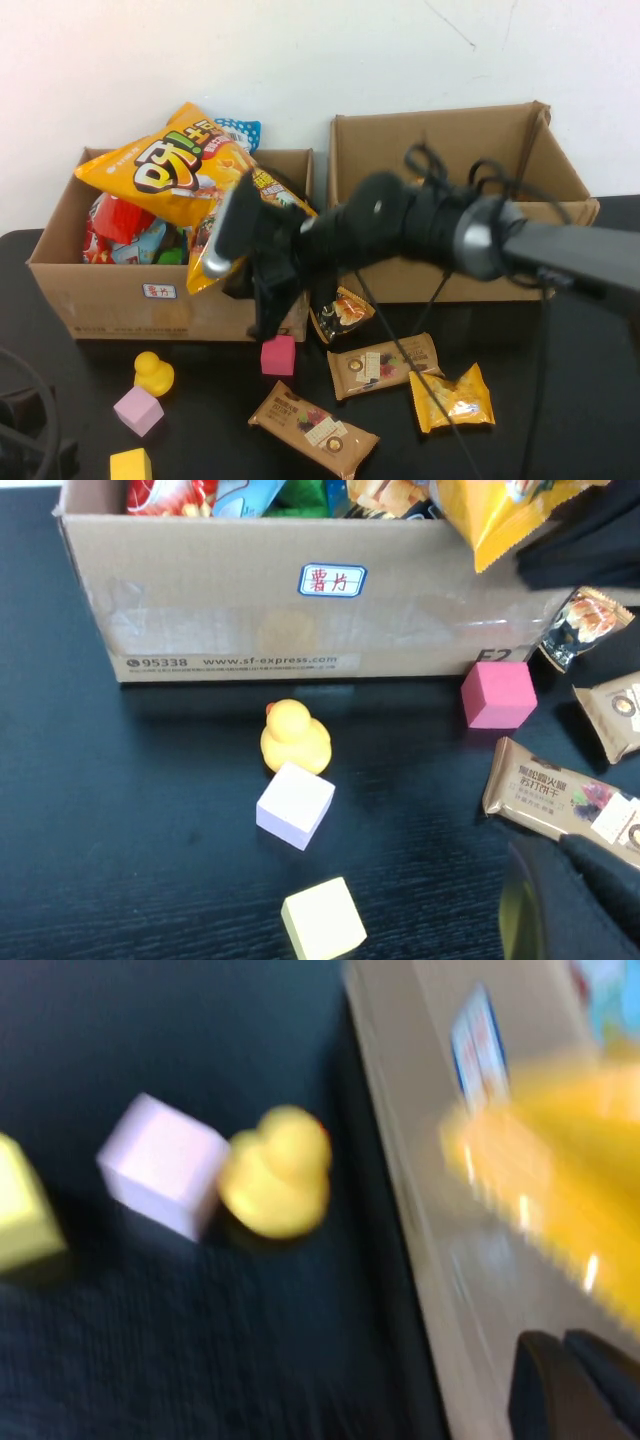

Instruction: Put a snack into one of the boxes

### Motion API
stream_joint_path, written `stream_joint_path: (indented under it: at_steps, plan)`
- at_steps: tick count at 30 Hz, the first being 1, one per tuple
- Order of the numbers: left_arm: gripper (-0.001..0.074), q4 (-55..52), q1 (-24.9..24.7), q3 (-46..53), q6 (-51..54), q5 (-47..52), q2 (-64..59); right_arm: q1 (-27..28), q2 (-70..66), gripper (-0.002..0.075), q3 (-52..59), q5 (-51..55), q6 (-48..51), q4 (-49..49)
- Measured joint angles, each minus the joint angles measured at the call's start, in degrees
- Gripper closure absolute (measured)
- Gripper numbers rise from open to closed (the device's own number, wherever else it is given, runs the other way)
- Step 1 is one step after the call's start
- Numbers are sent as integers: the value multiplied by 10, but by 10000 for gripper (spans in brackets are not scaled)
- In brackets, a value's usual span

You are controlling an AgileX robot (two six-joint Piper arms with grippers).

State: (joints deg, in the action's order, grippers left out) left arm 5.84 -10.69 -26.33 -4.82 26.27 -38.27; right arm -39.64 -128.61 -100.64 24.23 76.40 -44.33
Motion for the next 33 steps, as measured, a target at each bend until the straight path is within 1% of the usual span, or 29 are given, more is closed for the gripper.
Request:
stream_joint_path:
  at_steps: [3, 6, 10, 18, 21, 26, 30, 33]
  plan:
    - [737, 0, 0, 0, 0, -1, 7, 0, 41, 722, 0, 41, -21, 1]
    - [737, 0, 0, 1, 0, -1, 17, 0, 82, 722, 0, 80, -48, 28]
    - [737, 0, 0, 1, 11, -1, 48, 0, 144, 722, 0, 120, -77, 126]
    - [737, -5, 0, 1, 66, -1, 130, 0, 295, 723, 0, 188, -264, 378]
    - [737, -5, 0, 1, 84, -1, 150, 0, 375, 723, 0, 204, -330, 461]
    - [737, -5, 0, 1, 115, -18, 169, 0, 500, 723, 0, 220, -437, 553]
    - [737, -5, 0, 1, 152, -52, 173, 0, 595, 723, 5, 232, -526, 619]
    - [737, -5, 0, 1, 160, -89, 173, 0, 664, 723, 28, 241, -574, 653]
